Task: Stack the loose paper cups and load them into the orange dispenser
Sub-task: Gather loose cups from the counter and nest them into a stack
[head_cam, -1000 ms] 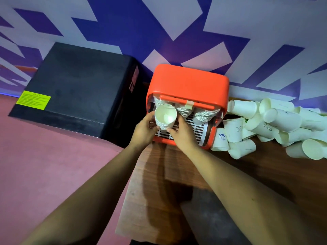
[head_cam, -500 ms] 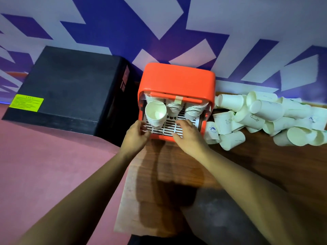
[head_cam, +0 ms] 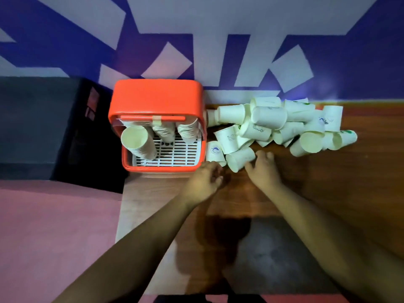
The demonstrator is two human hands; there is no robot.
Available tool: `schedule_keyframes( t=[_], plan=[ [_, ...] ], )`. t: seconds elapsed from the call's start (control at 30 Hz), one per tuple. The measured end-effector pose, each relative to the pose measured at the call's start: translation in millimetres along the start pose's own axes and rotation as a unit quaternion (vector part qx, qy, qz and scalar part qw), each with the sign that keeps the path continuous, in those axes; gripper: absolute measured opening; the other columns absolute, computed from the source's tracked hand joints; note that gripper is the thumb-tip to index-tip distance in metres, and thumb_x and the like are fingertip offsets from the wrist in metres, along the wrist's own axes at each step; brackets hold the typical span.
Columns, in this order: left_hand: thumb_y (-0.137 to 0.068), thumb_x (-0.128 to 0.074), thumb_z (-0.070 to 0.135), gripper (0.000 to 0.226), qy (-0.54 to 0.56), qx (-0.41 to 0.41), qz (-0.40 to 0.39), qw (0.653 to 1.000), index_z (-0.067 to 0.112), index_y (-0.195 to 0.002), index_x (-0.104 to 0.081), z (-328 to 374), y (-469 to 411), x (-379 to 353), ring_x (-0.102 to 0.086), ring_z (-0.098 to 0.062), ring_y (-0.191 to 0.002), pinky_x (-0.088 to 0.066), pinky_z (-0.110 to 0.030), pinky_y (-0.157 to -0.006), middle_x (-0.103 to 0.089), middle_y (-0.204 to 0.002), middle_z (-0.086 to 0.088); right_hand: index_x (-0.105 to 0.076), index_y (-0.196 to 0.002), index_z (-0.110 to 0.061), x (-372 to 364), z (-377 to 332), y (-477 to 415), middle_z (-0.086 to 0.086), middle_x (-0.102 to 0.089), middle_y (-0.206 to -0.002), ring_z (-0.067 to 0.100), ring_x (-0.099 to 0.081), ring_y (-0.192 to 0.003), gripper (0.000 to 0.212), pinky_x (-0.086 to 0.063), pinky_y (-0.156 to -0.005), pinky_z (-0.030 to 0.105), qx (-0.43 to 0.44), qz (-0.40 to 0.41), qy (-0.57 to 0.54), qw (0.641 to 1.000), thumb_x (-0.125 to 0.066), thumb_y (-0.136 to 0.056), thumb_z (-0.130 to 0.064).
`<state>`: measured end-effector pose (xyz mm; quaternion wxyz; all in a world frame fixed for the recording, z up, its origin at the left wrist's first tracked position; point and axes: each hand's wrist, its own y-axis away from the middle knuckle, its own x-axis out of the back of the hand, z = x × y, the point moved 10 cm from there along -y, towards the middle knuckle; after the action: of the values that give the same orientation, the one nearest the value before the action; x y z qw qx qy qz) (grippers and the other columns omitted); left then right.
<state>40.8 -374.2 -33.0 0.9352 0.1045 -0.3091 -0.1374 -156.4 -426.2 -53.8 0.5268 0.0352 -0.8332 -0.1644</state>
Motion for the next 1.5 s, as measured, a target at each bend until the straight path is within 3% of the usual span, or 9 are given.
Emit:
schedule_keyframes(
  t=[0.23, 0.43, 0.53, 0.83, 0.93, 1.1, 1.23, 1.37, 1.5],
  plan=[
    [-0.081, -0.055, 0.01, 0.044, -0.179, -0.022, 0.098, 0.979, -0.001, -0.124, -0.058, 8.5, -29.9, -15.4, -0.052, -0.044, -0.116, -0.048, -0.052, -0.098, -0.05, -0.128, -0.025, -0.035, -0.147, -0.025, -26.0, -4.8, -16.1, 0.014, -0.03, -0.151, 0.039, -0.04, -0.13, 0.073, -0.04, -0.103, 0.044, 0.11, -0.065, 0.057, 0.99, -0.063, -0.085, -0.051],
    [-0.088, -0.045, 0.012, 0.058, -0.299, 0.032, -0.032, 0.953, 0.005, -0.145, -0.041, -5.1, -35.6, -46.8, -0.026, -0.045, -0.142, -0.036, -0.054, -0.111, -0.024, -0.158, -0.025, -0.042, -0.134, -0.011, -42.3, 16.6, 4.9, 0.011, -0.029, -0.151, 0.03, -0.036, -0.135, 0.067, -0.032, -0.11, 0.039, 0.203, -0.105, 0.209, 0.951, -0.071, -0.082, -0.044],
    [-0.083, -0.054, 0.002, 0.064, -0.309, -0.003, -0.025, 0.951, 0.007, -0.145, -0.043, -0.1, -32.7, -51.3, -0.039, -0.042, -0.127, -0.05, -0.055, -0.095, -0.035, -0.144, -0.024, -0.046, -0.124, -0.011, -37.0, 38.9, 16.6, 0.008, -0.046, -0.13, 0.026, -0.048, -0.121, 0.061, -0.038, -0.103, 0.036, 0.189, -0.11, 0.191, 0.957, -0.074, -0.08, -0.042],
    [-0.087, -0.061, 0.001, 0.069, -0.31, -0.039, -0.089, 0.946, 0.009, -0.151, -0.038, -14.0, -31.9, -73.5, -0.049, -0.042, -0.126, -0.045, -0.045, -0.101, -0.05, -0.136, -0.024, -0.046, -0.136, -0.021, -13.2, 95.4, 36.6, 0.001, -0.054, -0.131, 0.023, -0.048, -0.123, 0.077, -0.036, -0.103, 0.037, 0.15, -0.147, 0.068, 0.975, -0.077, -0.07, -0.047],
    [-0.082, -0.072, 0.01, 0.068, -0.313, -0.042, -0.085, 0.945, 0.008, -0.145, -0.046, -16.4, -33.1, -75.0, -0.053, -0.041, -0.123, -0.049, -0.046, -0.097, -0.052, -0.135, -0.021, -0.056, -0.118, -0.012, 0.2, 106.7, 37.0, 0.005, -0.059, -0.113, 0.023, -0.055, -0.106, 0.06, -0.043, -0.083, 0.032, 0.098, -0.119, -0.042, 0.987, -0.081, -0.068, -0.035],
    [-0.066, -0.087, 0.043, 0.069, -0.267, -0.045, -0.07, 0.96, 0.015, -0.124, -0.062, -0.7, -34.2, -82.5, -0.048, -0.026, -0.116, -0.047, -0.039, -0.091, -0.052, -0.123, -0.008, -0.052, -0.113, -0.02, 3.0, 131.4, 35.2, 0.002, -0.063, -0.108, 0.016, -0.062, -0.092, 0.057, -0.056, -0.075, 0.035, -0.034, -0.123, -0.175, 0.976, -0.08, -0.067, -0.039],
    [-0.064, -0.087, 0.055, 0.063, -0.028, 0.085, -0.059, 0.994, 0.034, -0.115, -0.057, -20.9, -29.0, -91.6, -0.052, -0.015, -0.116, -0.048, -0.034, -0.096, -0.058, -0.122, 0.005, -0.033, -0.137, -0.042, 15.8, 128.2, 40.0, 0.0, -0.054, -0.13, 0.016, -0.059, -0.108, 0.081, -0.056, -0.088, 0.04, -0.059, -0.128, -0.3, 0.943, -0.081, -0.072, -0.031],
    [-0.075, -0.087, 0.032, 0.068, 0.111, 0.09, -0.064, 0.988, 0.035, -0.132, -0.05, -19.0, -19.6, -115.3, -0.049, -0.006, -0.125, -0.042, -0.018, -0.102, -0.055, -0.131, 0.015, -0.031, -0.135, -0.06, 38.3, 120.7, 49.1, -0.004, -0.045, -0.139, 0.017, -0.056, -0.116, 0.087, -0.056, -0.091, 0.041, -0.035, -0.121, -0.36, 0.924, -0.08, -0.074, -0.021],
    [-0.074, -0.087, 0.025, 0.073, 0.134, 0.078, -0.065, 0.986, 0.031, -0.138, -0.051, -16.3, -11.2, -139.3, -0.048, -0.011, -0.131, -0.04, -0.034, -0.113, -0.057, -0.136, 0.011, -0.042, -0.123, -0.048, 58.0, 123.6, 53.5, -0.001, -0.056, -0.126, 0.014, -0.06, -0.104, 0.066, -0.057, -0.08, 0.034, -0.058, -0.06, -0.395, 0.915, -0.077, -0.071, -0.028]
  ],
)
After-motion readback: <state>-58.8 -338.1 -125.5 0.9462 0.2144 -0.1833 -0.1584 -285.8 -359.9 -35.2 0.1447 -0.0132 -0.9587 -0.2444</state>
